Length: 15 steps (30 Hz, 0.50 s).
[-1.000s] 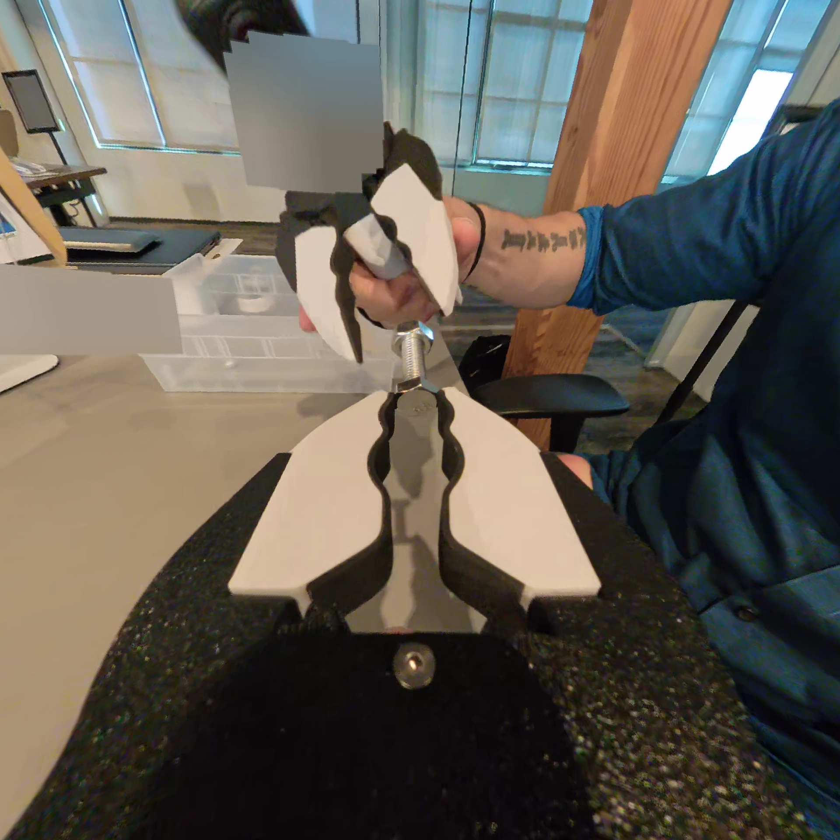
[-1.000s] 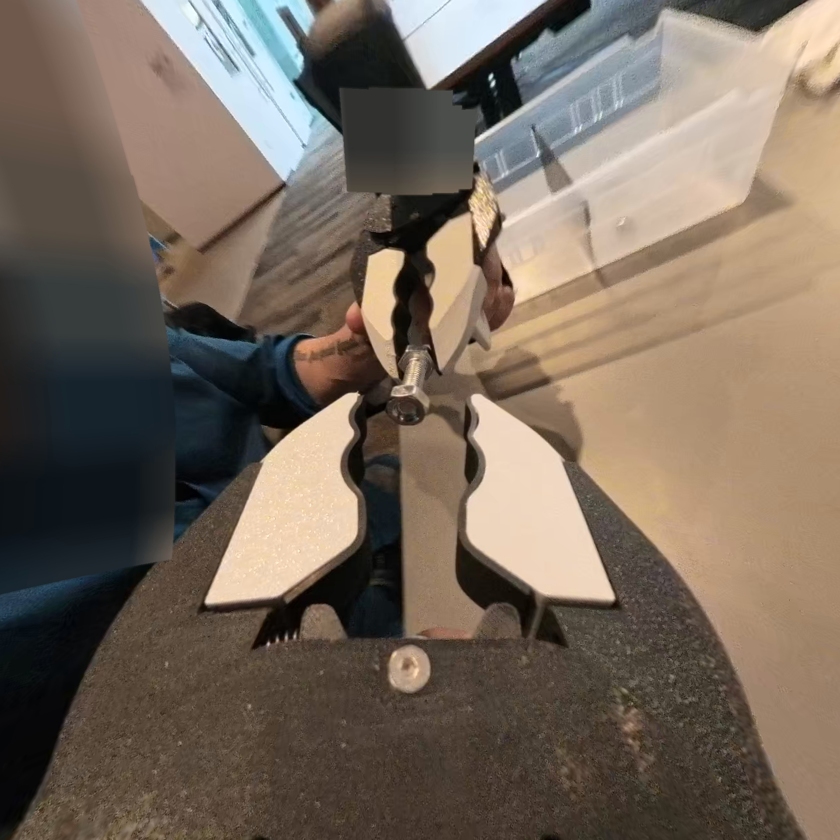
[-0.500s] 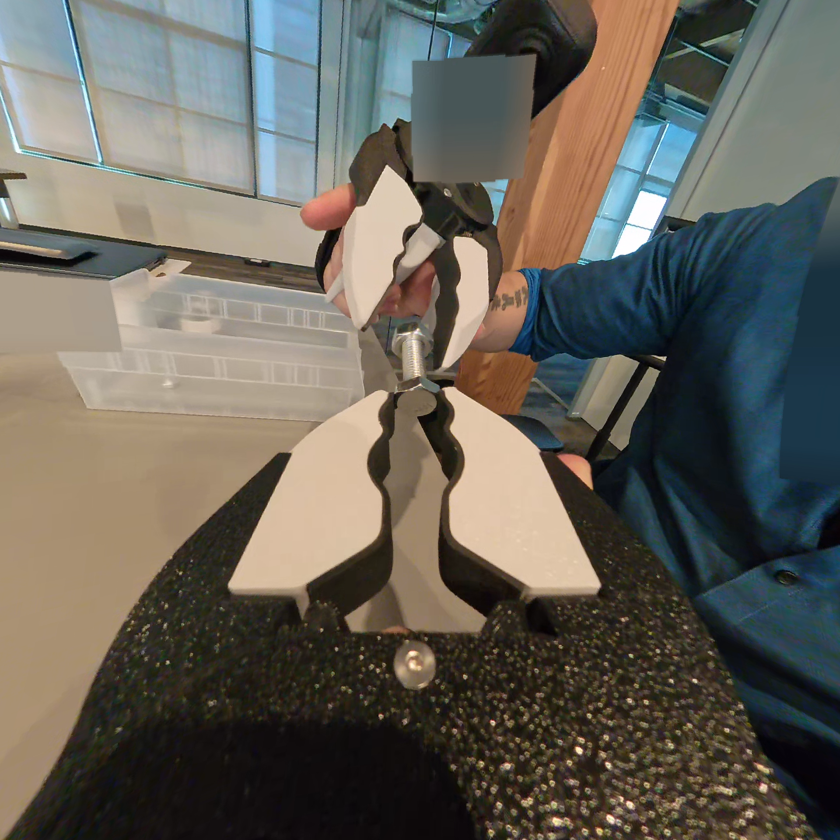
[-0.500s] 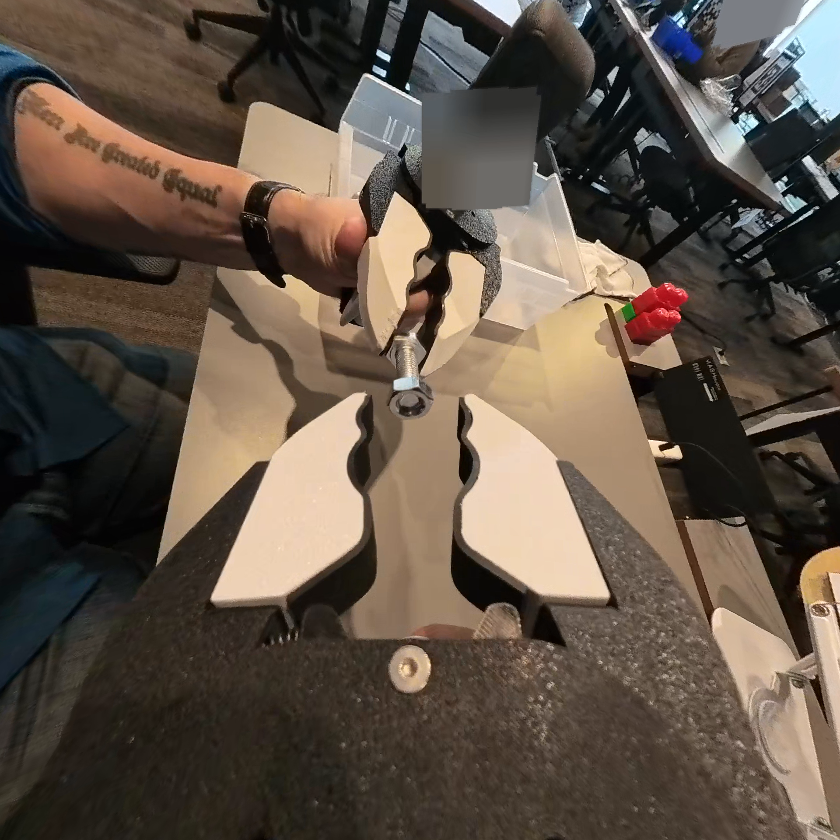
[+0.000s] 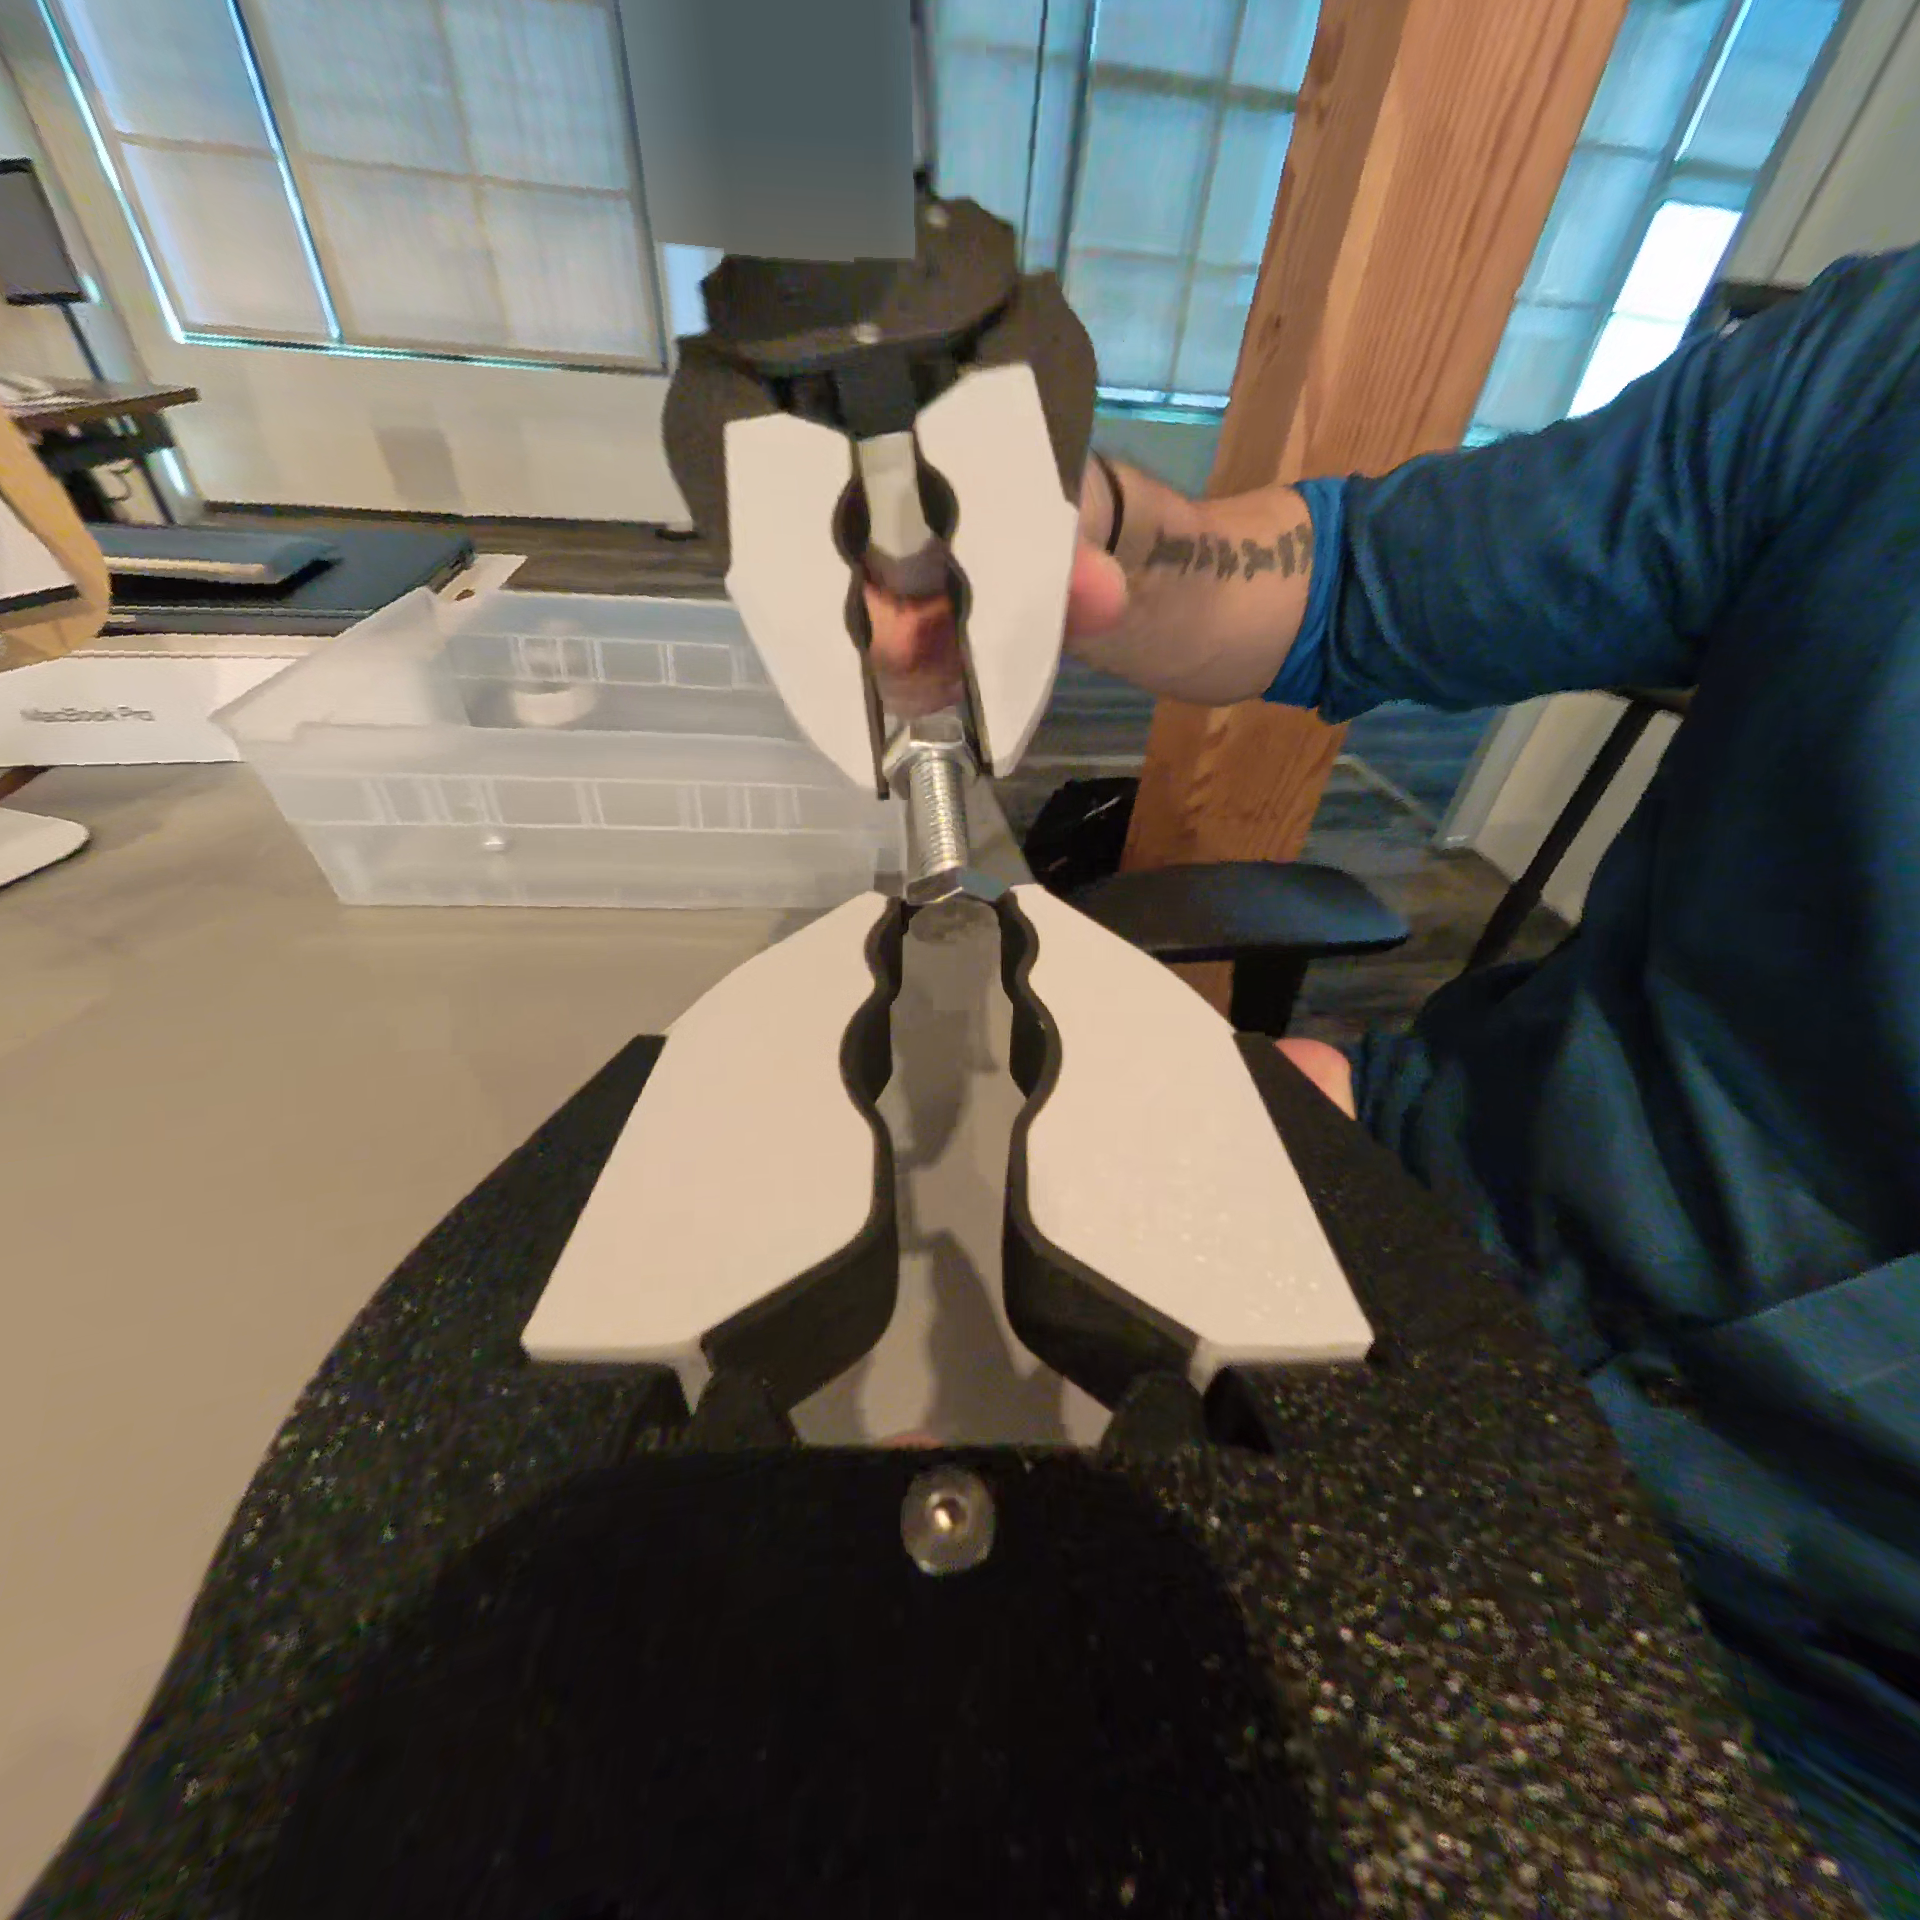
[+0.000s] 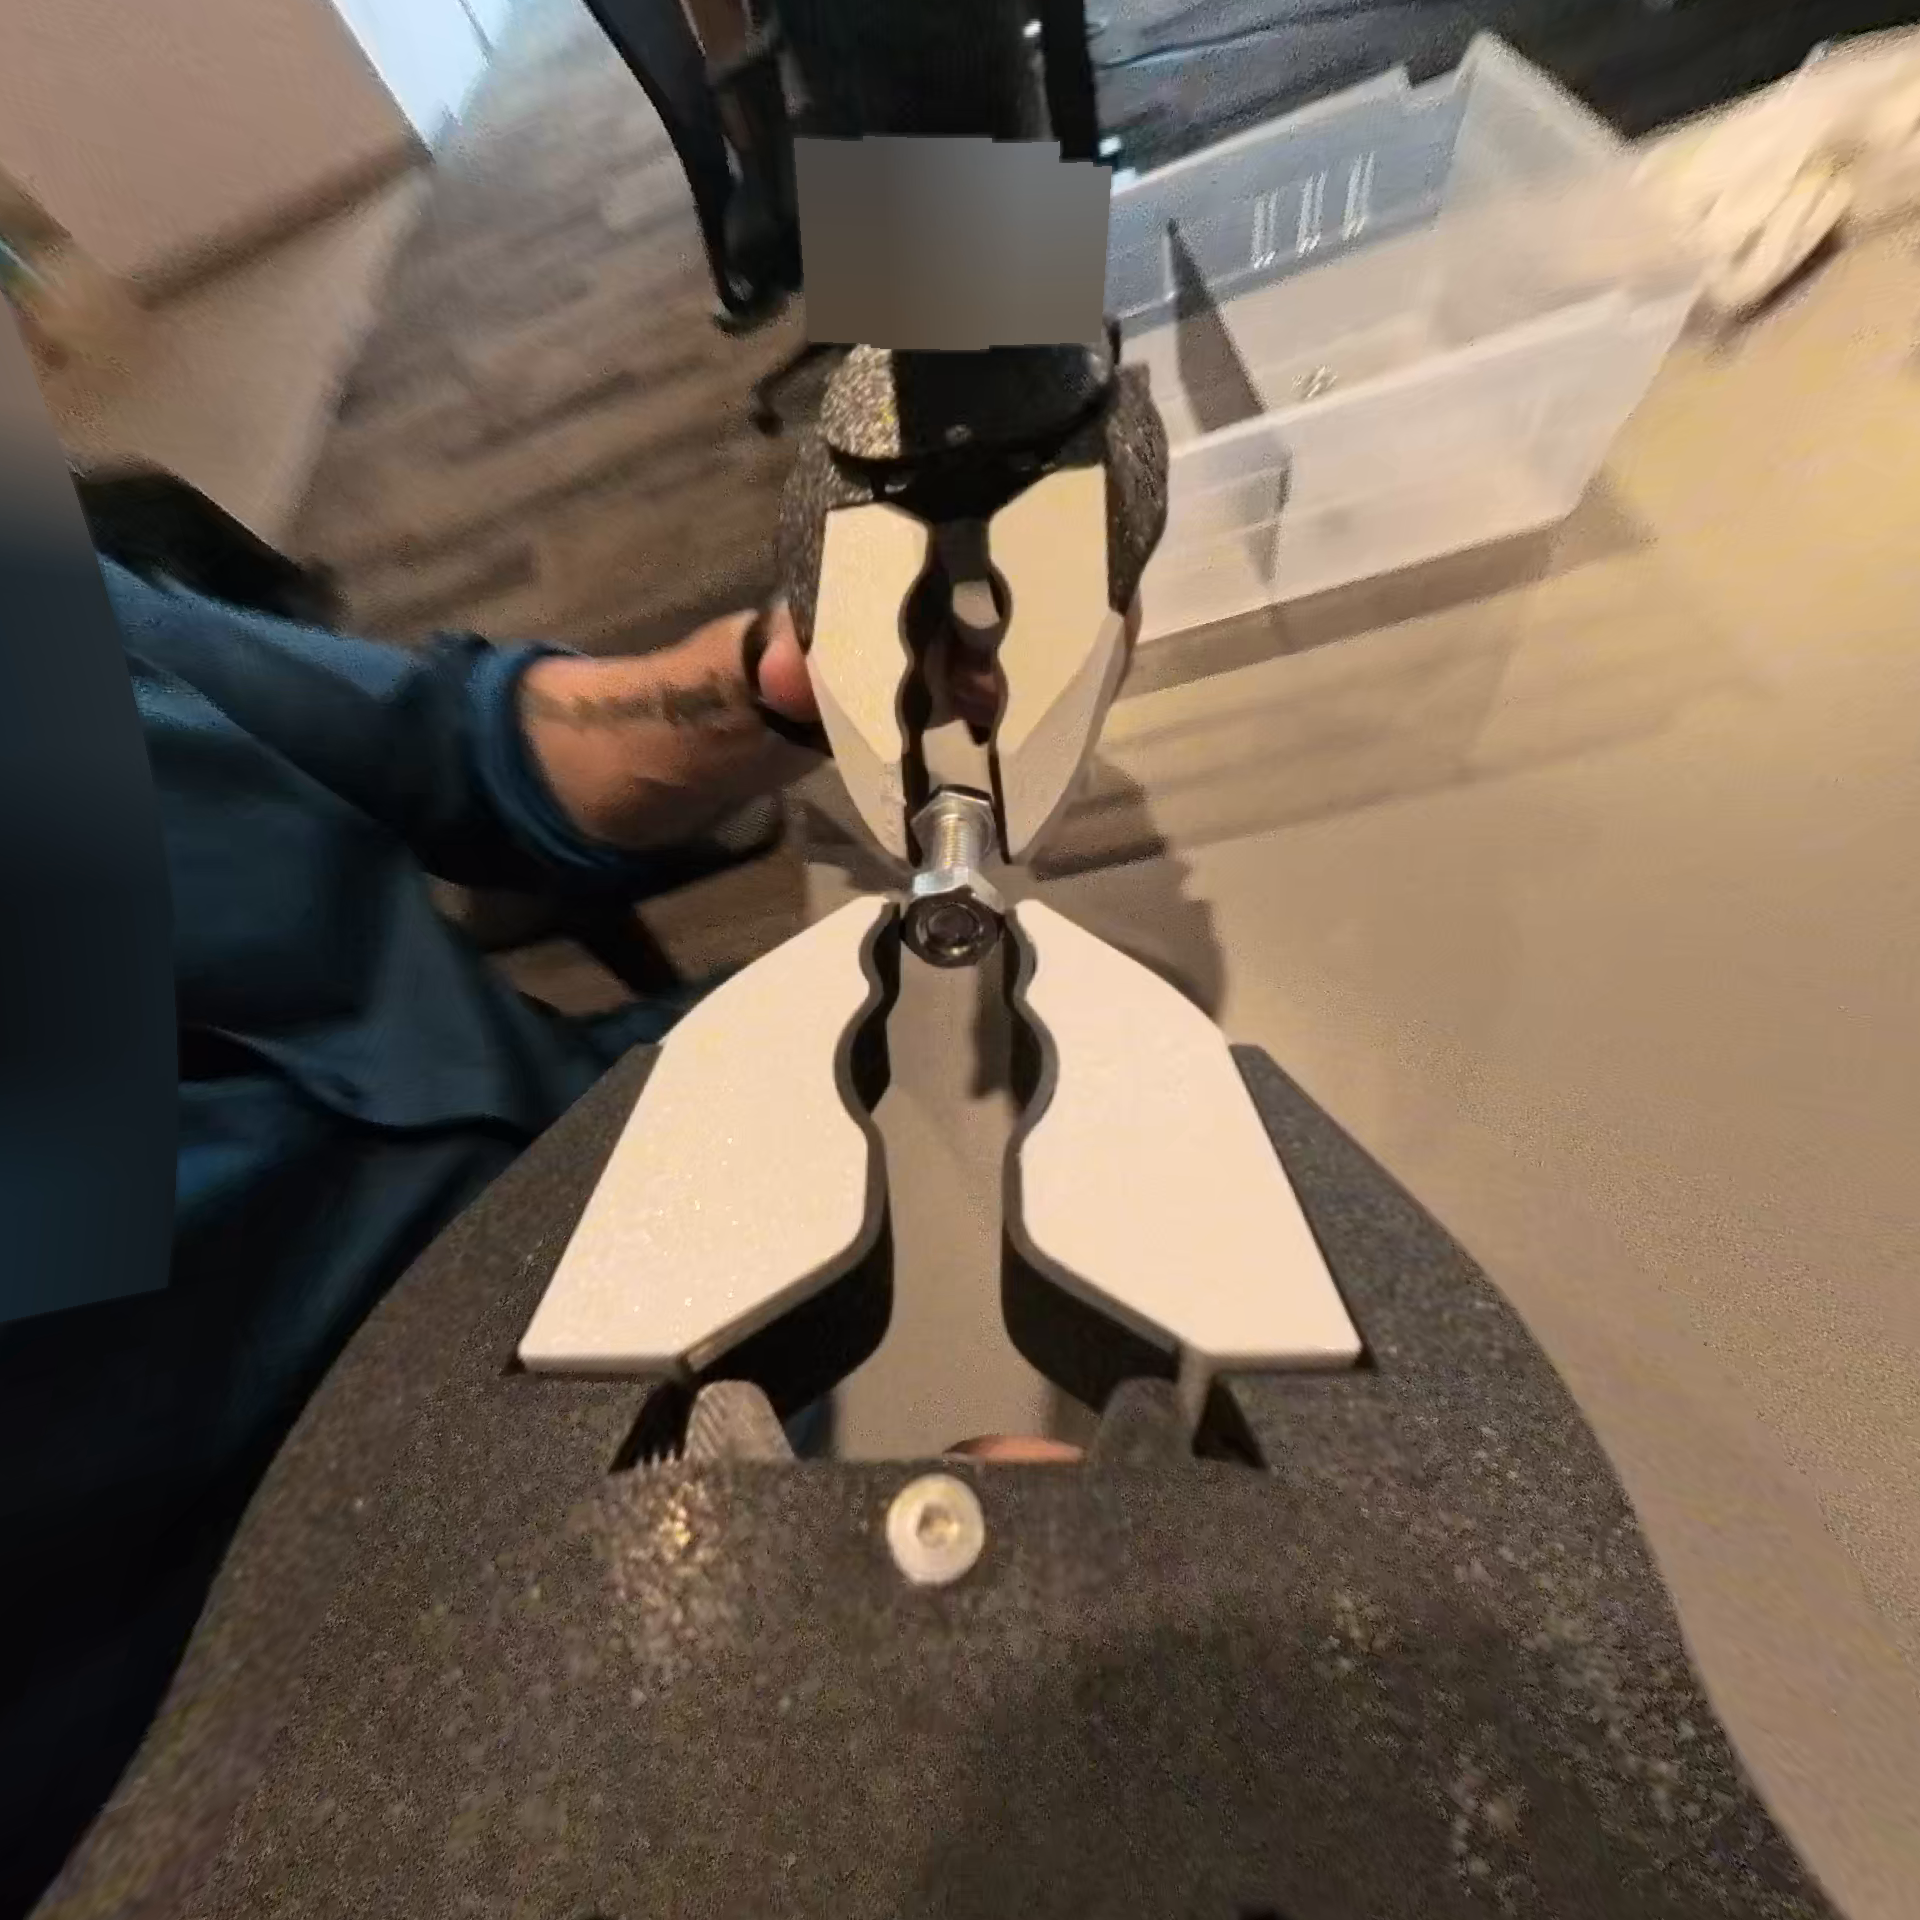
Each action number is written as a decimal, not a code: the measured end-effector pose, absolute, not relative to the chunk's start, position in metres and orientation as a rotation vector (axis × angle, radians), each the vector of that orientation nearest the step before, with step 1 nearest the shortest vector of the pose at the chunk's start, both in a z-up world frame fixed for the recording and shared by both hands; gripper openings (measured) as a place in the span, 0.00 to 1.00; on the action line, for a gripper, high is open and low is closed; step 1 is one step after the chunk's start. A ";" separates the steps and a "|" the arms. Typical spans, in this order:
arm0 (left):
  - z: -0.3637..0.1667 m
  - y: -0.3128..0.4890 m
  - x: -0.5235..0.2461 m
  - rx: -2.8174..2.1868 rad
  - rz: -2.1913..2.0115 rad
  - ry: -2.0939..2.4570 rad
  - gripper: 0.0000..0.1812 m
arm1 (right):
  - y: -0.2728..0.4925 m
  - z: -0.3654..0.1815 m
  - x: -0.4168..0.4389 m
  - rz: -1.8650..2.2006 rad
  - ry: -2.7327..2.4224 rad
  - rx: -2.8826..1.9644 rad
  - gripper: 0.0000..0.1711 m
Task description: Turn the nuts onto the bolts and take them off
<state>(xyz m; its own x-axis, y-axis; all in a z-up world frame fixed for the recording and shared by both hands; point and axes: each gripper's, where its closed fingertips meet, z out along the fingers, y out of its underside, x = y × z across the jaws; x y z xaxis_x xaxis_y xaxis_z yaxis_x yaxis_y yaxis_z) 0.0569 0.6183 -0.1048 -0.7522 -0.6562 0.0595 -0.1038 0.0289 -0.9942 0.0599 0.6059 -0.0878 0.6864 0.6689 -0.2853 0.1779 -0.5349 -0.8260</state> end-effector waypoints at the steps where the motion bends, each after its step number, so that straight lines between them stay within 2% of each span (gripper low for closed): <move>1: -0.107 0.618 0.058 -0.770 -1.734 1.910 0.09 | 0.605 -0.089 0.061 0.878 -0.573 -2.097 0.10; 9: -0.112 0.615 0.060 -0.746 -1.593 1.952 0.09 | 0.597 -0.094 0.064 1.577 -0.173 -2.051 0.10; 12: -0.112 0.613 0.060 -0.748 -1.592 1.953 0.09 | 0.596 -0.098 0.062 1.611 -0.182 -2.038 0.11; 15: -0.111 0.614 0.061 -0.764 -1.644 1.932 0.09 | 0.600 -0.100 0.059 1.414 -0.299 -2.059 0.23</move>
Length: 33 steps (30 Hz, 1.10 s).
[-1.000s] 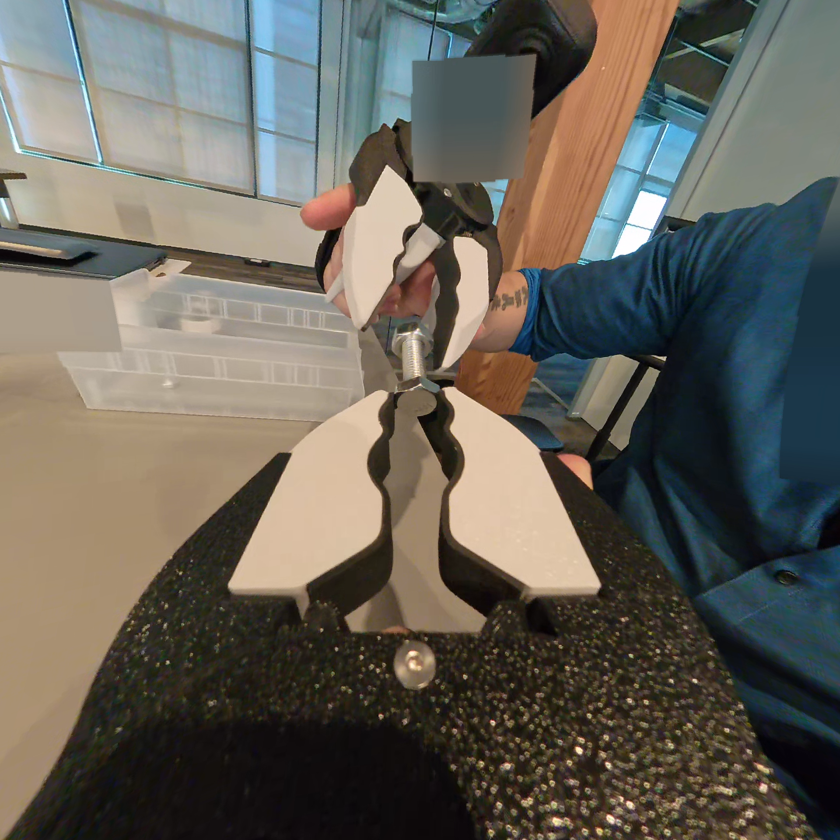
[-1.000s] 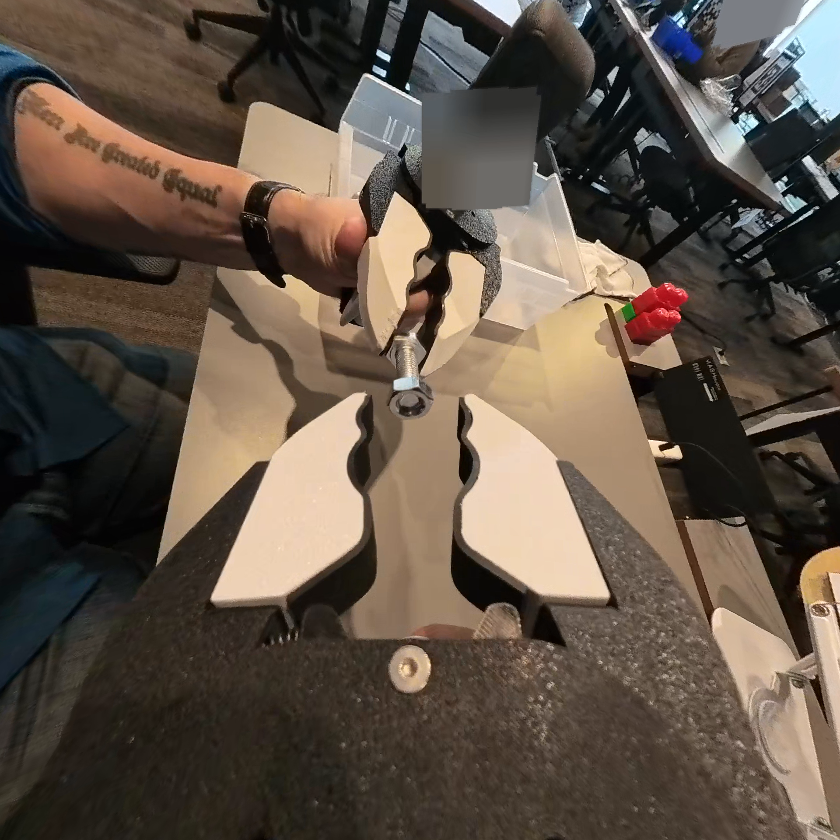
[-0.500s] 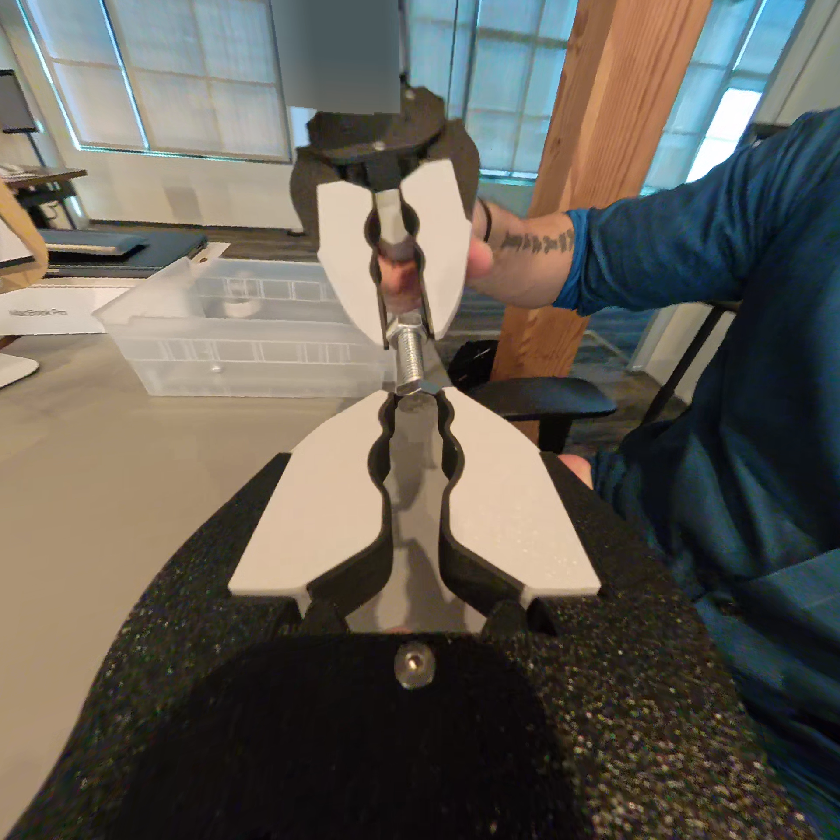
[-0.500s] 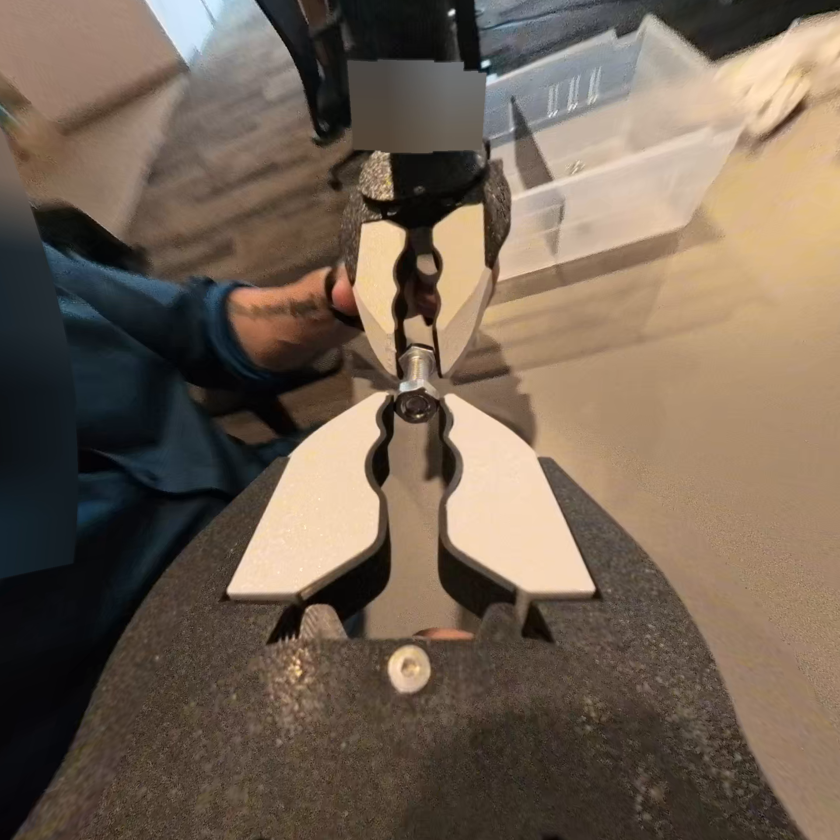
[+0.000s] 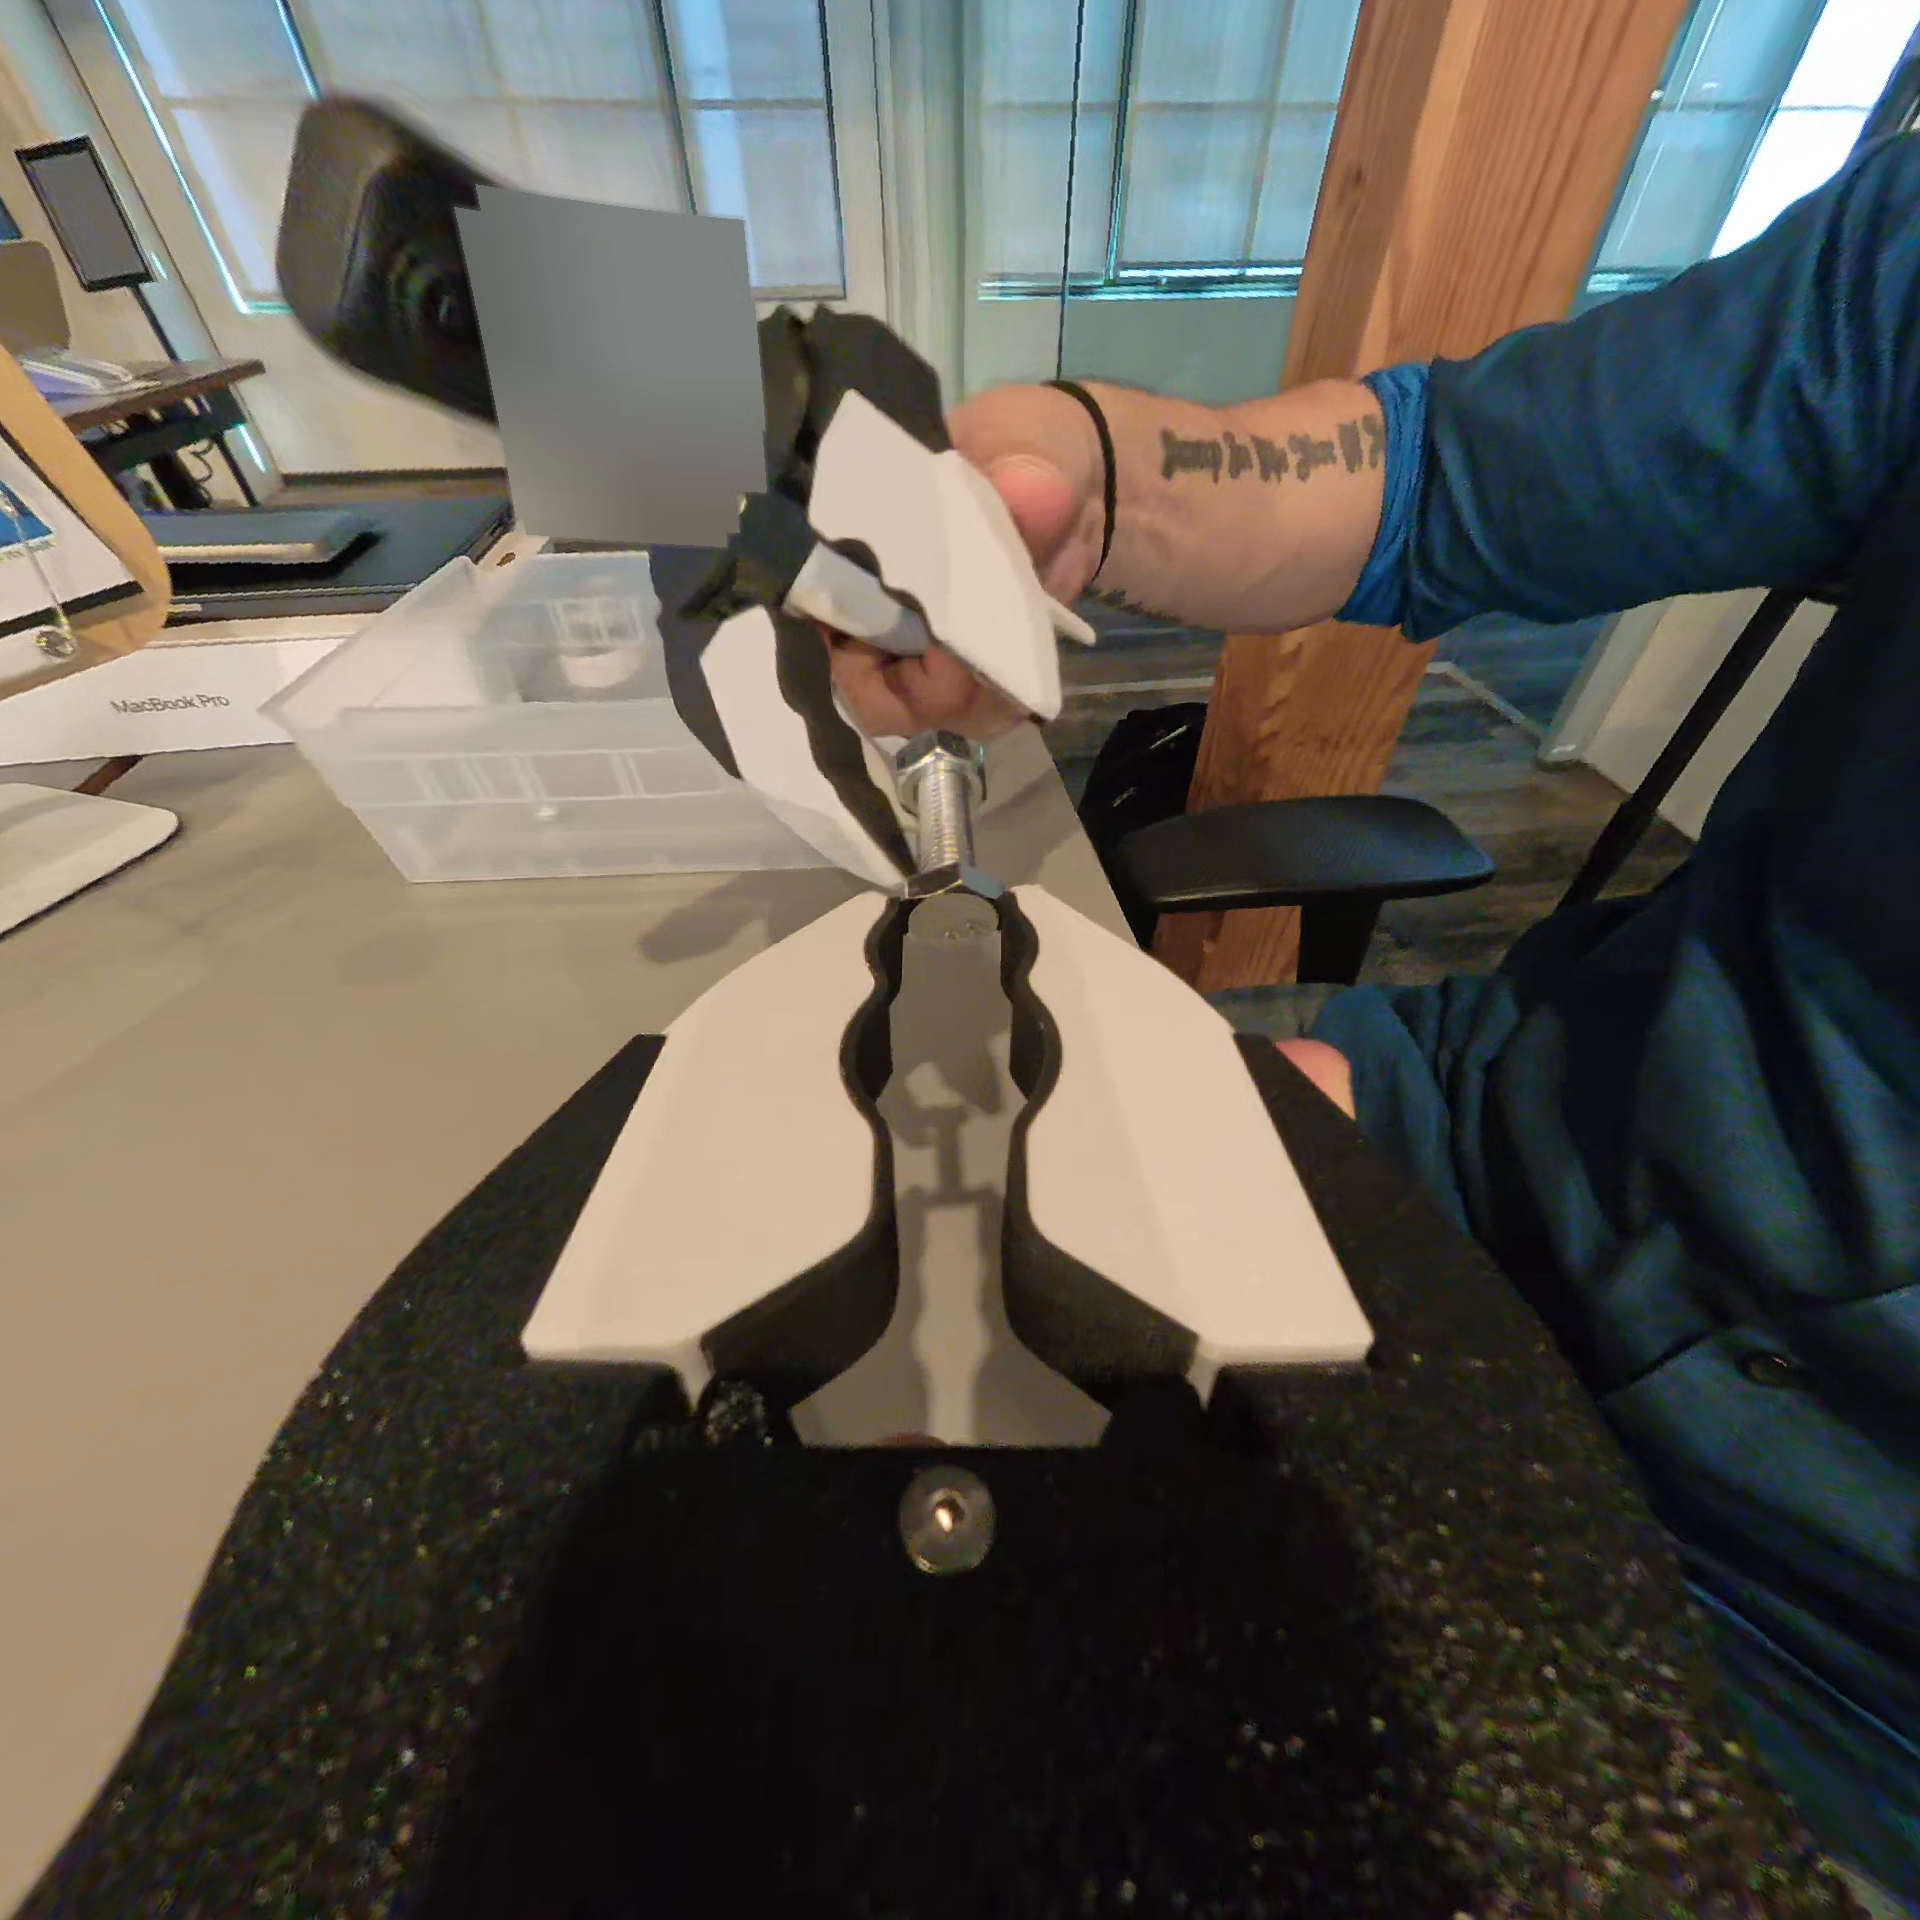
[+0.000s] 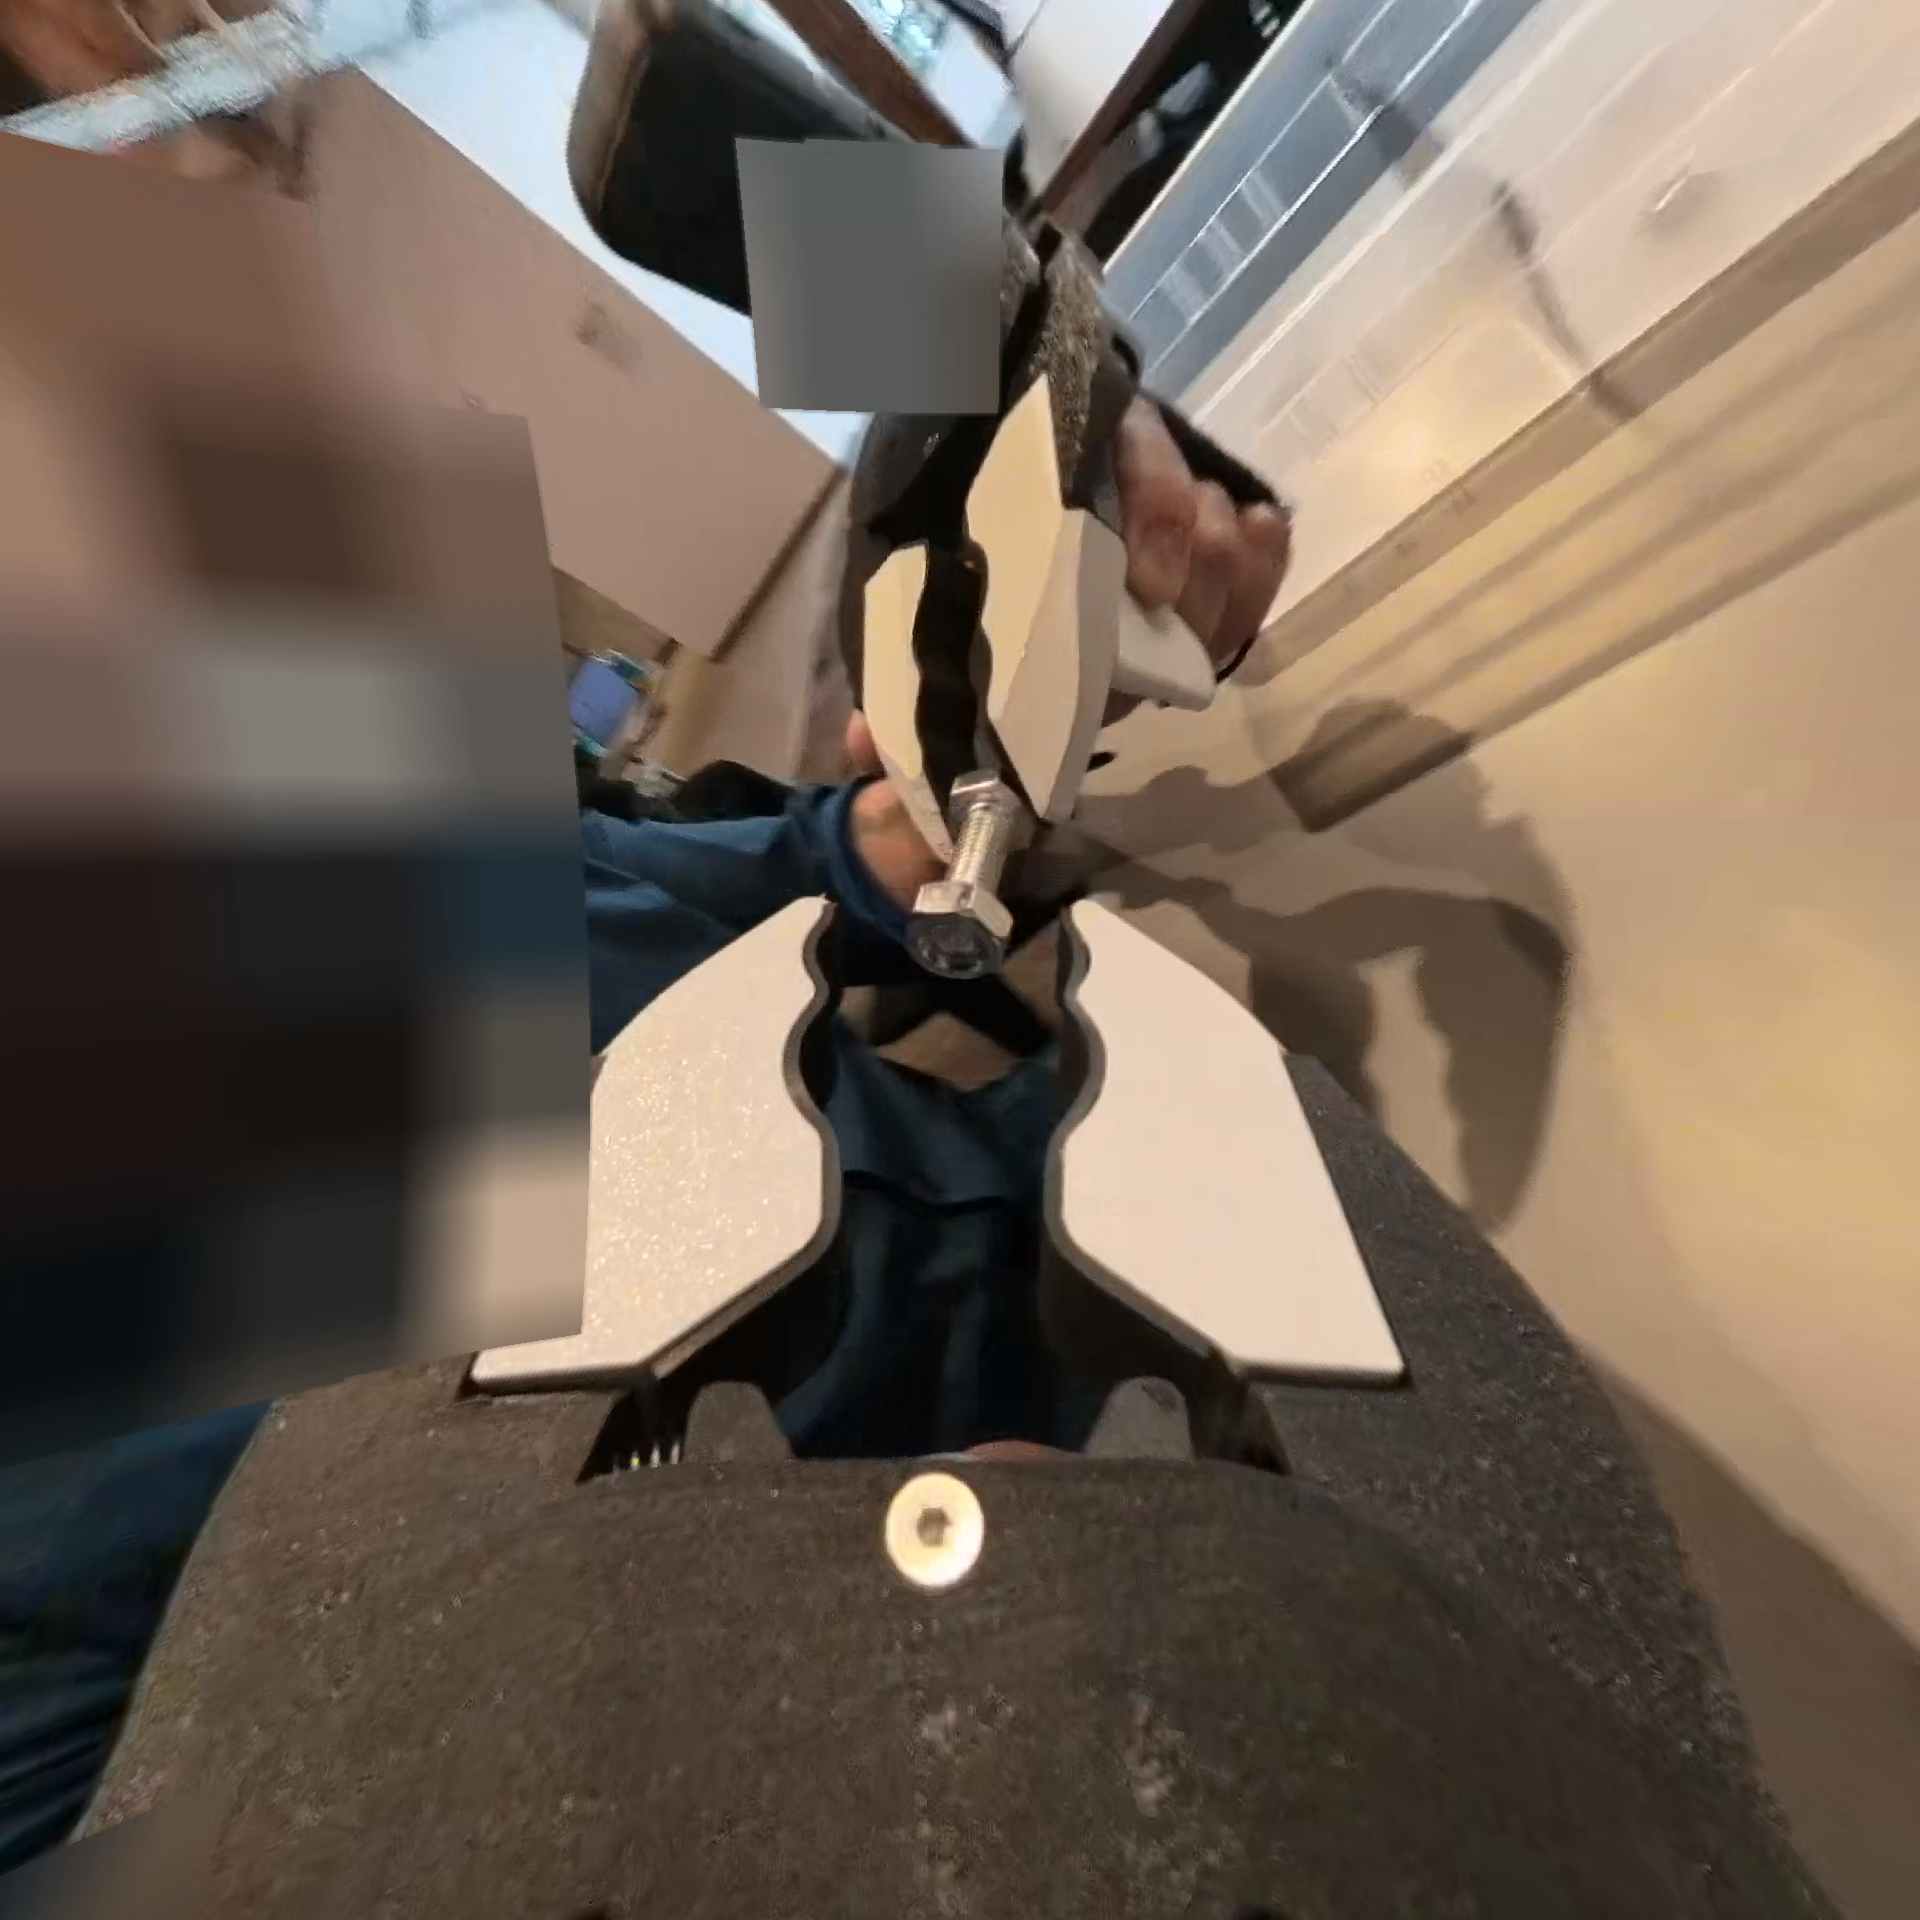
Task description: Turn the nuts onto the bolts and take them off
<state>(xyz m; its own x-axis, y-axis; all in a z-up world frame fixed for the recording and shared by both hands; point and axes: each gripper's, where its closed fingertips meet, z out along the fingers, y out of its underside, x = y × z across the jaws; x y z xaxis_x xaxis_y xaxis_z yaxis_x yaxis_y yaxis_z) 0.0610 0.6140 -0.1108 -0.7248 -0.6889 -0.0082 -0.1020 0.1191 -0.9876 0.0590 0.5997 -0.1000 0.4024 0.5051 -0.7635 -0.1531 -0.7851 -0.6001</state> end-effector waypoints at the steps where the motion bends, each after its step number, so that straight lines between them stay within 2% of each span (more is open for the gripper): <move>1: -0.110 0.615 0.061 -0.767 -1.663 1.923 0.09 | 0.602 -0.099 0.061 1.307 -0.346 -2.058 0.23; 5: -0.104 0.618 0.058 -0.770 -1.757 1.888 0.09 | 0.609 -0.086 0.071 0.884 -0.559 -1.969 0.25; 9: -0.100 0.621 0.056 -0.778 -1.848 1.857 0.09 | 0.605 -0.082 0.069 0.388 -0.851 -1.874 0.23; 16: -0.098 0.619 0.054 -0.773 -1.902 1.848 0.09 | 0.606 -0.092 0.055 0.056 -1.033 -1.828 0.22; 23: -0.098 0.616 0.054 -0.761 -1.888 1.866 0.09 | 0.607 -0.092 0.055 0.064 -1.036 -1.834 0.11; 27: -0.099 0.615 0.054 -0.753 -1.850 1.879 0.09 | 0.605 -0.092 0.055 0.166 -0.984 -1.892 0.11; 29: -0.101 0.614 0.054 -0.748 -1.801 1.895 0.09 | 0.603 -0.092 0.055 0.291 -0.919 -1.956 0.10; 33: -0.103 0.612 0.054 -0.727 -1.714 1.918 0.09 | 0.599 -0.085 0.056 0.806 -0.622 -2.076 0.10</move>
